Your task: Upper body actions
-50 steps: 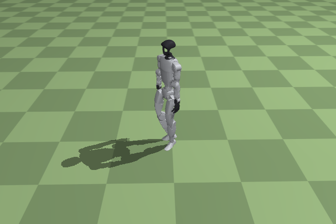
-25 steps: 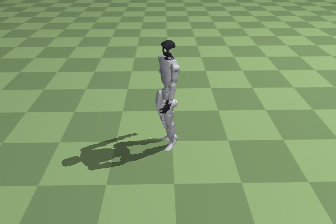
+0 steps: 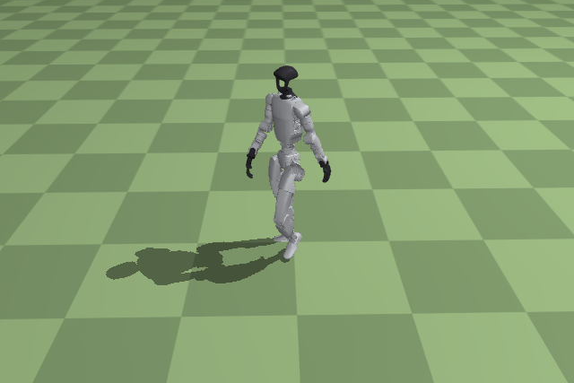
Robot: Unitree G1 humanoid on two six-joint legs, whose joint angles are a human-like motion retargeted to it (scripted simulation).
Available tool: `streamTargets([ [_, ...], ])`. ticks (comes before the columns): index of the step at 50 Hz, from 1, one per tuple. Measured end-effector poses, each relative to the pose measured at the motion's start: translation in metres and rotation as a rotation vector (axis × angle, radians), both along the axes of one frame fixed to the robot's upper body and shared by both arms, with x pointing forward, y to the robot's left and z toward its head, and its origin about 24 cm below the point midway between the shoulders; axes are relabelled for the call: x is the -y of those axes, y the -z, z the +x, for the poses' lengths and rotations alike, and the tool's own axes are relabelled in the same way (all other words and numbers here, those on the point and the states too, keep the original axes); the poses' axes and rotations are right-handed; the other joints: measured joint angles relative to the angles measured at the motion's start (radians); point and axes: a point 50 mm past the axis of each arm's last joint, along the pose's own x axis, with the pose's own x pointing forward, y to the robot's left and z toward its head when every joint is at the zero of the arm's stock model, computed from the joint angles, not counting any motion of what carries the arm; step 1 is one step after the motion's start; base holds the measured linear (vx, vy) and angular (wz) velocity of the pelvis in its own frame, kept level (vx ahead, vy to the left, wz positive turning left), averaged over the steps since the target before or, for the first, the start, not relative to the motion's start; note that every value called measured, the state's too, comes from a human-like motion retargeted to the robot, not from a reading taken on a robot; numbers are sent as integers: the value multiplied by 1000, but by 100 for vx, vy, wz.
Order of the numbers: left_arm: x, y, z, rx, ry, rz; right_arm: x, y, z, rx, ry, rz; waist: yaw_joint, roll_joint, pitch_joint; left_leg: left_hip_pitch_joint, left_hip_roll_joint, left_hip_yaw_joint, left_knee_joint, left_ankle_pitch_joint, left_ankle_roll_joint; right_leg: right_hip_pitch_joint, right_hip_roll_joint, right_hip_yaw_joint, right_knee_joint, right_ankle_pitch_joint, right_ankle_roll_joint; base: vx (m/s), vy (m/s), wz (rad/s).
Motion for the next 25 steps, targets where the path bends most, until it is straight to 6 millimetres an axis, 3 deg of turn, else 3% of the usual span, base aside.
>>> streamTargets([
  [2,0,8,25,63,90,-18,16,35,-54,-189,65,-83,-25,1,-23,205,-135,-33,-356,8,-65,16,9,-16,42,-28,-1,40,6,16],
  [3,1,12,40,94,149,-21,25,49,-85,-284,117,-132,-39,16,-29,319,-194,-39,-551,-73,-84,28,31,-26,77,-35,-3,49,12,37],
  [5,11,21,75,175,270,-37,49,70,-153,-477,238,-251,-98,62,-64,472,-213,111,-843,-138,-18,19,72,-101,176,64,11,35,27,81],
  [7,25,26,163,387,408,-90,79,73,-192,-622,376,-379,-167,118,-16,438,-154,-67,-893,-126,-26,-83,25,-221,416,340,48,-39,14,66],
  [8,32,22,209,516,485,-110,92,72,-210,-697,456,-437,-149,131,25,429,-124,-50,-886,-128,-24,-154,28,-153,531,431,22,-46,3,30],
  [10,46,2,291,786,627,-153,116,64,-255,-837,652,-552,-261,180,87,398,-79,-149,-872,-119,-10,-376,13,-129,896,362,-24,-22,12,121],
  [12,54,-35,366,1030,750,-185,136,54,-294,-989,805,-618,-293,173,156,410,-87,-138,-880,-113,5,-494,-110,-199,1138,249,-138,-20,13,55],
  [14,59,-71,415,1211,842,-118,146,42,-329,-1137,879,-649,-366,185,187,390,-67,-177,-885,-103,11,-638,-117,-201,1267,210,-165,-17,0,68],
  [15,61,-85,430,1284,868,-59,149,35,-346,-1186,911,-678,-391,193,185,373,-54,-192,-885,-98,10,-717,-95,-181,1300,202,-166,5,-5,34],
  [17,78,-99,442,1387,887,45,150,22,-381,-1204,1016,-744,-360,210,149,363,-44,-185,-890,-95,12,-797,-59,-159,1301,179,-159,25,-10,-15],
  [20,87,-110,449,1468,890,128,146,9,-413,-1195,1111,-772,-314,208,108,364,-39,-174,-887,-103,7,-757,-60,-186,1226,165,-160,19,-12,-20],
  [22,86,-102,442,1438,923,106,144,5,-421,-1228,1126,-780,-293,184,98,389,-59,-157,-889,-113,2,-671,-40,-158,1126,196,-125,6,-7,-28],
  [25,82,-68,407,1291,941,6,142,7,-420,-1247,1116,-762,-245,165,62,421,-80,-115,-896,-129,-13,-484,40,-85,871,271,-58,9,-4,-51],
])
